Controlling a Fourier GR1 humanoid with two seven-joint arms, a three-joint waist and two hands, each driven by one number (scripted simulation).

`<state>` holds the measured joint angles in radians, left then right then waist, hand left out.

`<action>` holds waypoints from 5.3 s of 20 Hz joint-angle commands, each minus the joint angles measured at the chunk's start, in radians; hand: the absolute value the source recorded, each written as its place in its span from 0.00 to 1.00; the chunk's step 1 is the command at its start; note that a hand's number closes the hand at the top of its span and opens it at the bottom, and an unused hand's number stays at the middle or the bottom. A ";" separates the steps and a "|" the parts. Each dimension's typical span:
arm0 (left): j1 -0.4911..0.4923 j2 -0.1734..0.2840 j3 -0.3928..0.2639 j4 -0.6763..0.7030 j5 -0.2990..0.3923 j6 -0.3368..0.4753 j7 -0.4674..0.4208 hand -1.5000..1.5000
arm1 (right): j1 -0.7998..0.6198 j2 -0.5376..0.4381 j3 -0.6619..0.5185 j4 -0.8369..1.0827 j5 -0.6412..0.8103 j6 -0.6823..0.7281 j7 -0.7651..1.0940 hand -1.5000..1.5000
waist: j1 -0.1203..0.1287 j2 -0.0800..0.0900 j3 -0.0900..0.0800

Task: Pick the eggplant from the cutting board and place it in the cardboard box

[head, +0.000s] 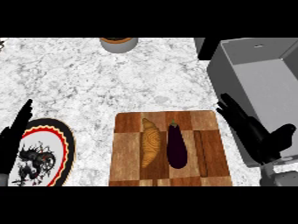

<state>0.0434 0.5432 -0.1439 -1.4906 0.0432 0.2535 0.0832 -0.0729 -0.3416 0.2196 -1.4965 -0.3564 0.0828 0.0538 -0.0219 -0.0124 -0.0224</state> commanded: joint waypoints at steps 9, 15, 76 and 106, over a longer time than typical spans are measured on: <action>-0.199 -0.015 -0.077 -0.126 0.069 -0.213 -0.133 0.50 | -0.230 -0.294 -0.051 -0.265 0.399 -0.184 0.225 0.00 | 0.008 0.006 0.016; -0.208 -0.078 -0.105 -0.089 0.030 -0.200 -0.169 0.50 | -0.143 -0.361 0.066 -0.393 0.552 -0.070 0.123 0.00 | 0.018 0.010 0.022; -0.279 -0.180 0.088 -0.060 -0.065 -0.394 -0.106 0.50 | -0.460 0.213 0.495 0.022 1.063 0.602 0.843 0.00 | 0.023 0.012 0.022; -0.280 -0.250 0.149 -0.035 -0.120 -0.485 -0.181 0.50 | -0.536 0.269 0.272 0.401 1.374 0.270 0.446 1.00 | 0.046 0.024 0.023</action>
<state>-0.2341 0.2900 0.0011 -1.5431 -0.0862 -0.2115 -0.0590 -0.5144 -0.1271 0.6266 -1.2285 1.0205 0.4613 0.4688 0.0077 -0.0044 -0.0060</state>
